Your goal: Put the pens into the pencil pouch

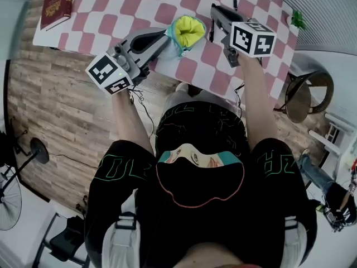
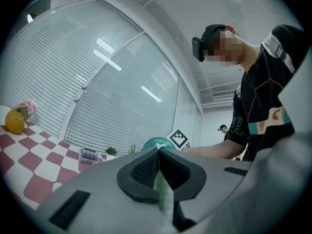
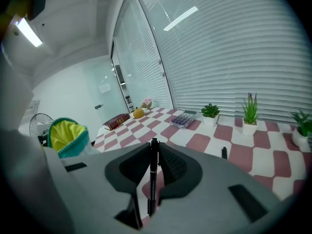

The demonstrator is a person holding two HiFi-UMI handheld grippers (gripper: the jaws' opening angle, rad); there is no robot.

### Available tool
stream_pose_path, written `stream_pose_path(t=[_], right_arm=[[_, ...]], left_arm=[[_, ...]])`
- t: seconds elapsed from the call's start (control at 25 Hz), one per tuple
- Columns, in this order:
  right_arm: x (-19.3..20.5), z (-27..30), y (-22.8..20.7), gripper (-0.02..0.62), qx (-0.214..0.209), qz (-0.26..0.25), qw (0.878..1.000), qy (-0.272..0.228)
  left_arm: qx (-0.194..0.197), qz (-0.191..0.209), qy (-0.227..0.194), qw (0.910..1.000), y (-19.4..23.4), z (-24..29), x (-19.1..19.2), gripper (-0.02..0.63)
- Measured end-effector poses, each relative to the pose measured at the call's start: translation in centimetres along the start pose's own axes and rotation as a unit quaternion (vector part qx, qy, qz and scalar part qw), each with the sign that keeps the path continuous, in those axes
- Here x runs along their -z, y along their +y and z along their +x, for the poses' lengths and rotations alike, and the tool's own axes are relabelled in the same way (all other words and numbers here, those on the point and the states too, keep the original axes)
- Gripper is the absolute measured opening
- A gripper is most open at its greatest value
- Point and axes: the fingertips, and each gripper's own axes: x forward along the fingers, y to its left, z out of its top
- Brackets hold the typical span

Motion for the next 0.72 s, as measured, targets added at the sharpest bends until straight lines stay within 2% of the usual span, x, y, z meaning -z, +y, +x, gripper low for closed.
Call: stream_pose_path(t=[0.36, 0.72], right_arm=[[-4.9, -4.9, -1.3, 0.060, 0.012, 0.007, 0.995, -0.101], [-8.9, -9.3, -2.4, 0.060, 0.019, 0.017, 0.983, -0.183]], left_arm=[[0.007, 0.009, 0.004, 0.9999, 0.4, 2.7, -0.8, 0.000], [0.002, 0.012, 0.012, 0.9998, 1.2, 5.6, -1.3, 0.000]])
